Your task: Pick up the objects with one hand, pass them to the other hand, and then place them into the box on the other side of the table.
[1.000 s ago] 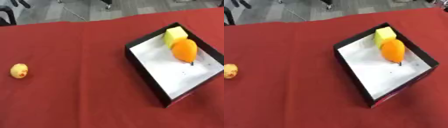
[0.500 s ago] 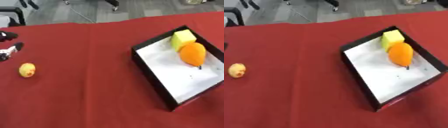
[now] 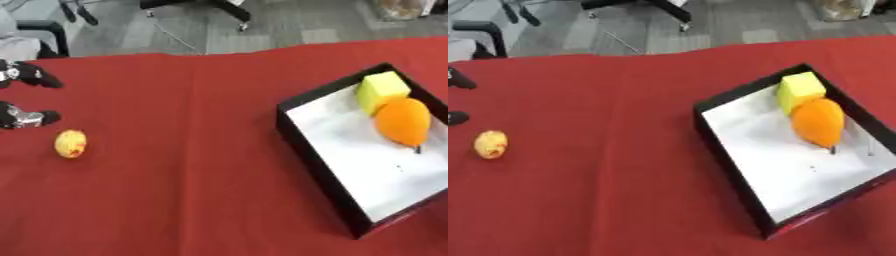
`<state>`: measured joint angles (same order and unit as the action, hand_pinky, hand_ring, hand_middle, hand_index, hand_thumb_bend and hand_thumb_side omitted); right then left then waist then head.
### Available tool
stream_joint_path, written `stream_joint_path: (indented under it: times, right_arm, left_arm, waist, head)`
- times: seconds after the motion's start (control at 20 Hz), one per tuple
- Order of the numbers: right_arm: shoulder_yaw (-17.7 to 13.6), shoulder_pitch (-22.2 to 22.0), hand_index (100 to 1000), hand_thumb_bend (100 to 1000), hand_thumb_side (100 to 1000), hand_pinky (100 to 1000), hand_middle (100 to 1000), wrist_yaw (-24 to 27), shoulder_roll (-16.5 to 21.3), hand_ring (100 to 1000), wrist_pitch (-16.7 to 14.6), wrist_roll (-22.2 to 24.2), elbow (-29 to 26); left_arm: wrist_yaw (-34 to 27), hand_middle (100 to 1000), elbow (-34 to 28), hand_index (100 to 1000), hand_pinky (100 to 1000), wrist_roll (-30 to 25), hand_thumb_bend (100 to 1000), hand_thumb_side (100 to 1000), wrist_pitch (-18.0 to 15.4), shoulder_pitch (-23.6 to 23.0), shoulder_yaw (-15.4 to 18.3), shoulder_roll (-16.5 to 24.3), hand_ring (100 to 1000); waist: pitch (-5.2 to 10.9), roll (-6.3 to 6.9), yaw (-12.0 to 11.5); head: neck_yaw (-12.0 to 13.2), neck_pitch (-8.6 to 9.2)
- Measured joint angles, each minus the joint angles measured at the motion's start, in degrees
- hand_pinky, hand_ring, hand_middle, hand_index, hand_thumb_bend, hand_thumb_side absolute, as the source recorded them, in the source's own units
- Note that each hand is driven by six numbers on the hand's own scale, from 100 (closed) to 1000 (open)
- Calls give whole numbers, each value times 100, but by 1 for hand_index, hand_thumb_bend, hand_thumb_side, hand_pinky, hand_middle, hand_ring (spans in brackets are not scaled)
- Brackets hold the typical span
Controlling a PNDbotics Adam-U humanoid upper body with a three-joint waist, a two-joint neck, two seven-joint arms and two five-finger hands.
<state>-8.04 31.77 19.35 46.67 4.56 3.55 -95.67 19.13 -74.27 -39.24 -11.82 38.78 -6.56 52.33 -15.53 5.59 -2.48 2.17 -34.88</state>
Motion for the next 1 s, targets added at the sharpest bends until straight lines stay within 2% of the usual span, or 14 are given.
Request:
stream_joint_path:
  times: [0.15, 0.3, 0.55, 0.7, 0.9, 1.0]
  right_arm:
    - [0, -3, 839, 606, 241, 835, 880, -14, 0, 897, 2, -3, 2]
    - [-1, -6, 838, 607, 241, 835, 879, -26, 0, 895, 8, -12, 3]
    - [-11, -19, 836, 607, 239, 836, 875, -27, 0, 894, 30, -38, 9]
    - [-18, -37, 835, 607, 239, 837, 874, -27, 0, 893, 47, -55, 10]
    - [-29, -49, 835, 607, 240, 837, 875, -27, -2, 893, 57, -65, 9]
    - [-29, -51, 834, 607, 240, 837, 874, -27, -6, 893, 64, -69, 9]
  left_arm:
    - [209, 789, 209, 866, 939, -91, 325, 274, 144, 78, -32, 0, 891]
    - [245, 787, 419, 854, 978, -189, 313, 383, 363, 96, -107, -2, 893]
    - [147, 789, 596, 850, 982, -354, 418, 525, 575, 96, -269, -6, 894]
    - [233, 788, 680, 851, 978, -388, 449, 587, 657, 107, -352, -45, 892]
    - [453, 793, 782, 855, 974, -399, 525, 626, 732, 167, -461, -149, 895]
    - [607, 797, 822, 859, 971, -380, 583, 600, 762, 198, -497, -198, 898]
  waist:
    - [-1, 0, 7]
    - [-1, 0, 27]
    - [-1, 21, 35]
    - [-1, 22, 35]
    - [-7, 22, 41]
    - [-14, 22, 45]
  head:
    - [-45, -1]
    - [-116, -6]
    - [-235, -24]
    - [-282, -27]
    - [-306, -28]
    - [-353, -29]
